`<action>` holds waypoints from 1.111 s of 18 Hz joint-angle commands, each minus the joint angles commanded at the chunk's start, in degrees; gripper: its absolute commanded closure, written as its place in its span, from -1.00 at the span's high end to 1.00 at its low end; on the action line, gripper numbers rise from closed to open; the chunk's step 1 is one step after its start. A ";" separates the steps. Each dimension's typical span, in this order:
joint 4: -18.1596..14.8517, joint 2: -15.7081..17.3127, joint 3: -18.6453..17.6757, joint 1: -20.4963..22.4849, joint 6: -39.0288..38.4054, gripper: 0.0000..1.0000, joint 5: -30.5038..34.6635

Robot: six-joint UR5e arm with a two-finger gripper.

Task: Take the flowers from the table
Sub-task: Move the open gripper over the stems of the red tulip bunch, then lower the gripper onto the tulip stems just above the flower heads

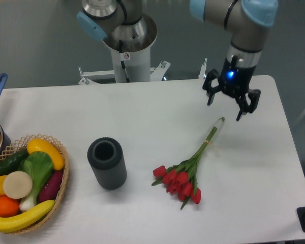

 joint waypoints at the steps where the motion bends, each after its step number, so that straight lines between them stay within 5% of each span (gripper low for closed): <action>1: 0.00 -0.70 0.00 -0.53 -0.09 1.00 0.00; 7: 9.49 -3.96 -2.81 -2.99 -3.51 1.00 1.31; 20: 10.11 -11.34 -1.41 -8.26 -9.57 1.00 7.03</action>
